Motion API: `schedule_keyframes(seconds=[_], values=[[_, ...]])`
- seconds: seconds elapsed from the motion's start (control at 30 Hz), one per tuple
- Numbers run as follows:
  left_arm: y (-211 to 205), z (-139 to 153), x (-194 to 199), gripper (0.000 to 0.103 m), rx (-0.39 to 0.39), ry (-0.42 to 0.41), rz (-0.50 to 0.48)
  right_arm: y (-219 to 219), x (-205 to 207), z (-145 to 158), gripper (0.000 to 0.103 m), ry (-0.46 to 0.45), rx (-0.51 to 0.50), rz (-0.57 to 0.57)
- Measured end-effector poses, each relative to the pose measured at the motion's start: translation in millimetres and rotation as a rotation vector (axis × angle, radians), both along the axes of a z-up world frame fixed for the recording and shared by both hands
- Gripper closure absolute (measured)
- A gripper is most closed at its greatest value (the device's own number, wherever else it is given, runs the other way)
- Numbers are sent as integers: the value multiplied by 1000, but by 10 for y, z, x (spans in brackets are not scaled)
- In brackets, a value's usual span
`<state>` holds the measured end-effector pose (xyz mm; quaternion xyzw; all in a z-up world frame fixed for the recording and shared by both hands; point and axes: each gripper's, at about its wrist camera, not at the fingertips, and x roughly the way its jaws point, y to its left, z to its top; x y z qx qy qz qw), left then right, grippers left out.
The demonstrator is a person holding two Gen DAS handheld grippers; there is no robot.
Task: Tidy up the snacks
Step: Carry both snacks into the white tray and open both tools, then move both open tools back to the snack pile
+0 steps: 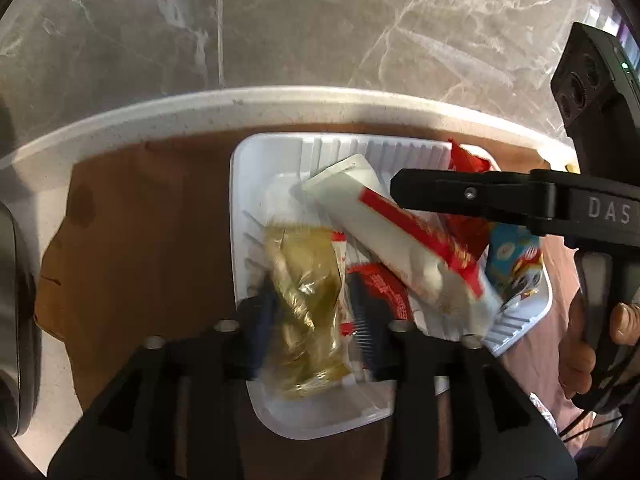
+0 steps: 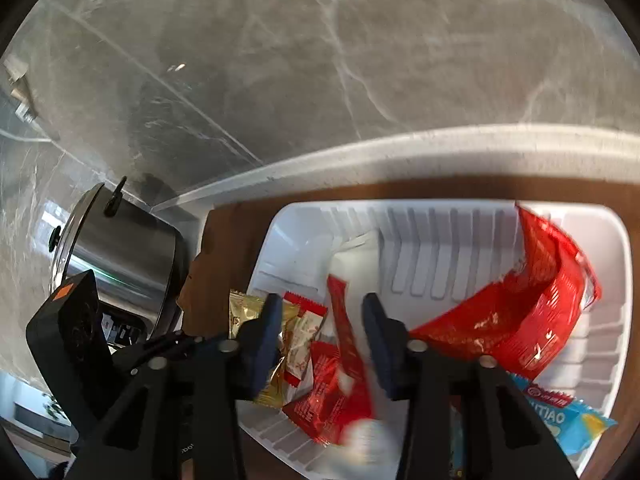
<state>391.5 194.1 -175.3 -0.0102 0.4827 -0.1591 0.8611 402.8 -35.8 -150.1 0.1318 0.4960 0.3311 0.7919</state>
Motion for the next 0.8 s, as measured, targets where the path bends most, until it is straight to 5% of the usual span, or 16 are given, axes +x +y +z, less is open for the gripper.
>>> schedule_keyframes(seconds=[0.37,0.6,0.8], values=[[62,437,-563,55,-13,-105,51,-377,-563,485,39,-136,25,63],[95,549,-1361,55,-38,-50,47,-713,-1254,552,34,-214,-70,164],[-68,349,-1991,53,-22,52,-19,-1024,-1736,297,32,-211,-204,205]])
